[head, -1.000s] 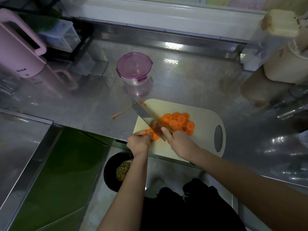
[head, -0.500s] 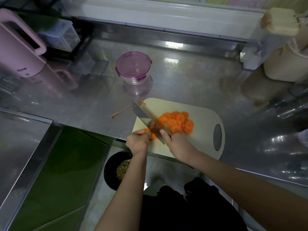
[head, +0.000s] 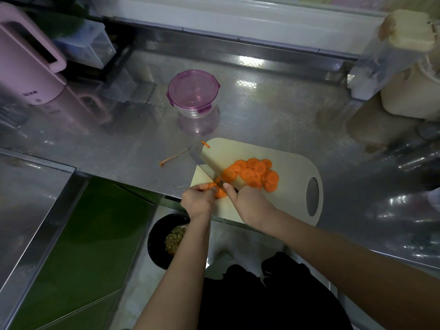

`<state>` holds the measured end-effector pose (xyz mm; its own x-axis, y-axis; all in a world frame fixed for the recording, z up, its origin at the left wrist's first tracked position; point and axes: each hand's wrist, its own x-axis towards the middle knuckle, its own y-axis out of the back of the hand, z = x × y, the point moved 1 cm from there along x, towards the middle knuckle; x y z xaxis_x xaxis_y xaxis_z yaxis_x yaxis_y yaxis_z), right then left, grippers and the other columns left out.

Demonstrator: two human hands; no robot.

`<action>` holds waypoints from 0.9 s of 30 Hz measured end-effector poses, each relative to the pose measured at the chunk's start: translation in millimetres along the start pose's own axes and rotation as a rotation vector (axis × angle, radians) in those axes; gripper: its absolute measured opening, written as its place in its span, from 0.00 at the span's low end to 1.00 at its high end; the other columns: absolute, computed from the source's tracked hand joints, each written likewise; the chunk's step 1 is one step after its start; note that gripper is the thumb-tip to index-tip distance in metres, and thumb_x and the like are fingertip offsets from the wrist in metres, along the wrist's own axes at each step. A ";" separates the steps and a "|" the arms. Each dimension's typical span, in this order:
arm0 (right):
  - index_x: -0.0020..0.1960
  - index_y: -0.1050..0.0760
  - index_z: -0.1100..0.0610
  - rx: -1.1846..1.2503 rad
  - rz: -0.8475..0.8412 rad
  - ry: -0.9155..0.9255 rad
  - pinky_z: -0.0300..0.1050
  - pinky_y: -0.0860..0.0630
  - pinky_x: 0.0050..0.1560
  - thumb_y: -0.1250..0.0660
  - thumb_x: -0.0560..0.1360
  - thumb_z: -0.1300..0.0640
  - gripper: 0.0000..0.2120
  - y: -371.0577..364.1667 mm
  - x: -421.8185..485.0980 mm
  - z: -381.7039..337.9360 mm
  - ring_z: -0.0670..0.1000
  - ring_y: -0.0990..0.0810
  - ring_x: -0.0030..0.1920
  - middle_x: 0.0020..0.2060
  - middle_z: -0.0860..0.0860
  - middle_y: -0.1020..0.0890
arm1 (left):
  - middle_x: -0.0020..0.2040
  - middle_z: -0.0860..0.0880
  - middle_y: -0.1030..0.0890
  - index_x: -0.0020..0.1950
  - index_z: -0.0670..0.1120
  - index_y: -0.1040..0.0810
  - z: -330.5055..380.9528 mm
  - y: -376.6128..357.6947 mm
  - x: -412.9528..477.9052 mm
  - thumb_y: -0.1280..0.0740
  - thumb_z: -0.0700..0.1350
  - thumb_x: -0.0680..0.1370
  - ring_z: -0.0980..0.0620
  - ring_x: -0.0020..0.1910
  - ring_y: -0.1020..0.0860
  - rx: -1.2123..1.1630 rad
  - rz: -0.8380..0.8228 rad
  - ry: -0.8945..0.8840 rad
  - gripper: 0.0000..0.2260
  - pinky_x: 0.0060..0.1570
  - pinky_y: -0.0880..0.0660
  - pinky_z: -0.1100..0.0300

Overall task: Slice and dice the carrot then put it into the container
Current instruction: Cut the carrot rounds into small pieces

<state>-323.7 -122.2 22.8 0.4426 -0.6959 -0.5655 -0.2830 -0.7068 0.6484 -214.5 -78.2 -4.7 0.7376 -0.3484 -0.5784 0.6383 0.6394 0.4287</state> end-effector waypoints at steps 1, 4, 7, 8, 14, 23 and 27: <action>0.77 0.63 0.57 -0.039 -0.013 0.024 0.49 0.31 0.45 0.47 0.80 0.66 0.34 -0.2 0.2 -3.6 0.60 0.25 0.54 0.55 0.62 0.28 | 0.39 0.48 0.18 0.44 0.44 0.16 -0.2 0.2 -0.1 0.28 0.41 0.71 0.51 0.42 0.19 0.001 -0.005 -0.010 0.03 0.49 0.24 0.61; 0.77 0.61 0.56 -0.024 -0.021 -0.043 0.49 0.33 0.45 0.50 0.80 0.65 0.30 0.6 0.5 -12.7 0.62 0.26 0.58 0.55 0.63 0.27 | 0.38 0.48 0.19 0.44 0.44 0.17 -0.2 0.9 -1.0 0.28 0.40 0.72 0.52 0.41 0.21 0.012 -0.002 -0.029 0.02 0.47 0.25 0.62; 0.72 0.37 0.58 0.060 -0.021 -0.008 0.47 0.32 0.48 0.49 0.83 0.52 0.21 -8.9 0.9 -8.4 0.61 0.24 0.58 0.50 0.61 0.23 | 0.38 0.49 0.20 0.41 0.46 0.17 -0.9 -0.1 0.4 0.28 0.40 0.72 0.52 0.42 0.22 0.020 0.007 -0.040 0.01 0.49 0.25 0.62; 0.67 0.31 0.60 0.126 -0.022 -0.005 0.47 0.31 0.50 0.49 0.82 0.47 0.22 -9.8 2.1 -8.3 0.60 0.23 0.58 0.53 0.60 0.22 | 0.39 0.49 0.19 0.42 0.46 0.17 -0.8 0.0 0.9 0.28 0.41 0.72 0.52 0.42 0.22 0.028 0.011 -0.041 0.01 0.49 0.26 0.62; 0.71 0.35 0.58 0.106 -0.023 0.008 0.50 0.30 0.51 0.50 0.83 0.50 0.21 -12.6 8.5 -3.7 0.61 0.24 0.57 0.49 0.61 0.23 | 0.45 0.46 0.17 0.47 0.44 0.16 -2.3 -1.6 1.6 0.27 0.42 0.71 0.49 0.47 0.20 0.041 0.034 -0.036 0.06 0.51 0.25 0.60; 0.76 0.44 0.57 0.214 0.012 0.007 0.50 0.31 0.47 0.52 0.84 0.54 0.21 -3.2 15.1 -1.7 0.61 0.24 0.56 0.56 0.63 0.24 | 0.46 0.45 0.18 0.48 0.42 0.17 -2.2 -0.3 -0.8 0.27 0.42 0.71 0.46 0.48 0.21 0.068 0.041 -0.038 0.07 0.55 0.24 0.55; 0.46 0.23 0.62 0.152 0.015 0.060 0.47 0.29 0.52 0.53 0.81 0.41 0.29 5.3 18.5 -0.8 0.59 0.22 0.51 0.44 0.62 0.21 | 0.42 0.46 0.16 0.35 0.48 0.20 -3.4 -2.6 -0.8 0.26 0.40 0.69 0.46 0.44 0.18 -0.017 0.009 -0.001 0.06 0.52 0.21 0.53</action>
<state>-316.3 -138.7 16.2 0.4861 -0.7010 -0.5218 -0.4138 -0.7106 0.5691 -217.5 -77.3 -7.7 0.7434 -0.3434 -0.5739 0.6279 0.6538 0.4221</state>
